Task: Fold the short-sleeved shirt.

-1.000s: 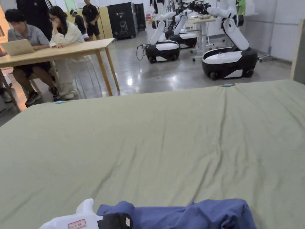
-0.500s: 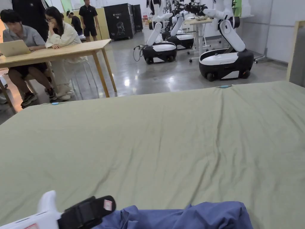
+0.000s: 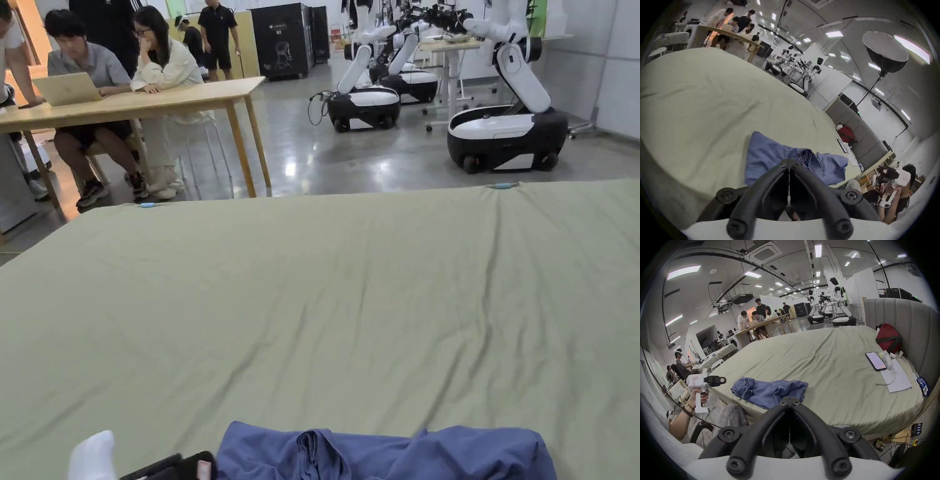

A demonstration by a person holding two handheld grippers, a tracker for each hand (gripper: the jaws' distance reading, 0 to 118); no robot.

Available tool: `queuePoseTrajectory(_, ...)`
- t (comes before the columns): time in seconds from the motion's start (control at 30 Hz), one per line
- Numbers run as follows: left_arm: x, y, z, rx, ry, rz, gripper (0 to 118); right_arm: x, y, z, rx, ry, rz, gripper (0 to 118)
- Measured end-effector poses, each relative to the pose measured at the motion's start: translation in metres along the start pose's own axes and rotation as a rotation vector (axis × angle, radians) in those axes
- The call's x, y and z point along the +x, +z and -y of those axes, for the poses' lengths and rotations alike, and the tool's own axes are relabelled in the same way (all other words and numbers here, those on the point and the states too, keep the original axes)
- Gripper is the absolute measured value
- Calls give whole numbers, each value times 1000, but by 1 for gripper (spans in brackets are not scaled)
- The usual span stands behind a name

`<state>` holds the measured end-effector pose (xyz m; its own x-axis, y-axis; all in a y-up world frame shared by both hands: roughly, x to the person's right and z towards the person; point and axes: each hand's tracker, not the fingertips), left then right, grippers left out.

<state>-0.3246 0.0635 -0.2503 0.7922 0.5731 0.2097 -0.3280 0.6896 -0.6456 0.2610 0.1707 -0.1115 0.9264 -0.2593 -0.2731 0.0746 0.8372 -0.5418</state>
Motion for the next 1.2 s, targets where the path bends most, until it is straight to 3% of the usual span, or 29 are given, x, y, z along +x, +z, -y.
queuePoseTrajectory(0.1,5,-52,2,-115,6,-53,0,-3,6,1,12,3,-1,0)
queuePoseTrajectory(0.27,32,-119,17,-319,-28,8,0,-3,23,5,23,-4,37,0)
queuePoseTrajectory(0.4,50,-140,28,-335,-36,77,0,1,32,9,23,-14,65,0)
queuePoseTrajectory(0.6,57,-148,35,-357,-58,59,0,4,26,9,15,-22,72,0)
queuePoseTrajectory(0.8,62,-104,22,-243,-53,143,0,0,13,4,30,-7,86,0)
queuePoseTrajectory(0.97,58,-23,15,-35,-71,192,0,-9,6,-1,79,98,275,0)
queuePoseTrajectory(1.2,9,57,32,69,-40,-14,0,-16,0,-7,174,109,370,0)
